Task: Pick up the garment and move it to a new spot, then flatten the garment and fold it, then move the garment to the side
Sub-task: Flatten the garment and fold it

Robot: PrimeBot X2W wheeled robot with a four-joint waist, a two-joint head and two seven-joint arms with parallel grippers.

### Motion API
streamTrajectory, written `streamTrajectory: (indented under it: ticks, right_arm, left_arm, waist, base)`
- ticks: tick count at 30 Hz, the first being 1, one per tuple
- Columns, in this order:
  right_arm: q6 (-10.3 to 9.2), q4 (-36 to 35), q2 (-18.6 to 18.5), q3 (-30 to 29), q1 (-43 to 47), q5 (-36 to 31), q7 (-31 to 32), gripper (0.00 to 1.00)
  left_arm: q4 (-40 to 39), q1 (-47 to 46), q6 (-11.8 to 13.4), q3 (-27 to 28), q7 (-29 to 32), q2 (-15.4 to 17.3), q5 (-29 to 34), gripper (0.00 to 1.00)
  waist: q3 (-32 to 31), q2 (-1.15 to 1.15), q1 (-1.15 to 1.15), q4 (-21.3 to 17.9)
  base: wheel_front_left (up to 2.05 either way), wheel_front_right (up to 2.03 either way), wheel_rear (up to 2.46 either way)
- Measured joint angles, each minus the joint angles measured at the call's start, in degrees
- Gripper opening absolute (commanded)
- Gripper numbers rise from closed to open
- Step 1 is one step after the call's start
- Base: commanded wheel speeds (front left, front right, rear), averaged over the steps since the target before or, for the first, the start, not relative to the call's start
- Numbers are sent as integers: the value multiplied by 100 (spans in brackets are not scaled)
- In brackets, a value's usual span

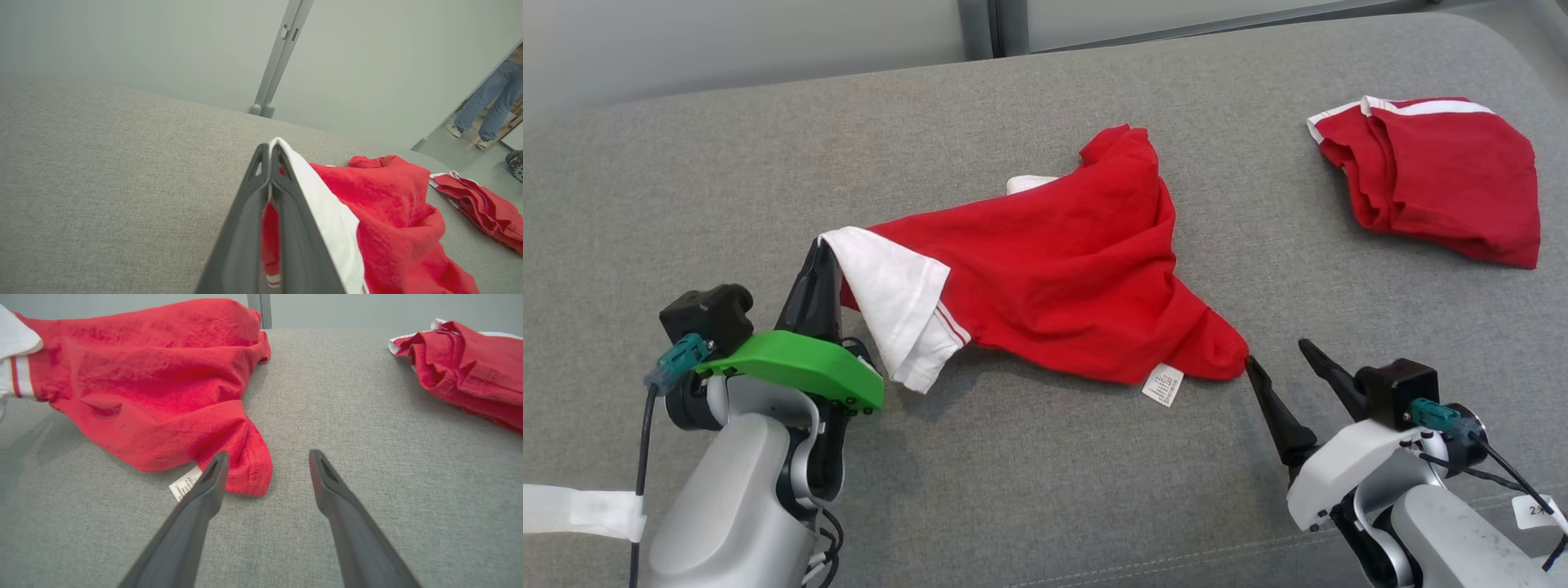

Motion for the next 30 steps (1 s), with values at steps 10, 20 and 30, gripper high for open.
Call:
streamTrajectory:
  ticks: [10, 20, 30]
  right_arm:
    - [271, -374, 101, 409, -571, -268, 75, 100]
    - [498, -448, 457, 736, -831, -308, 209, 100]
    - [240, -435, 624, 525, -781, -240, 164, 100]
  left_arm:
    - [-488, -196, 1, -691, 285, -191, 339, 0]
    - [-491, -1730, -12, -1461, 1112, -276, 1071, 0]
    - [157, -2588, -316, -2430, 1965, -631, 1290, 0]
  waist:
    - [-26, 0, 0, -23]
    - [17, 0, 0, -355]
    - [155, 0, 0, -1068]
  base:
    - [0, 0, 0]
    - [0, 0, 0]
    - [0, 0, 0]
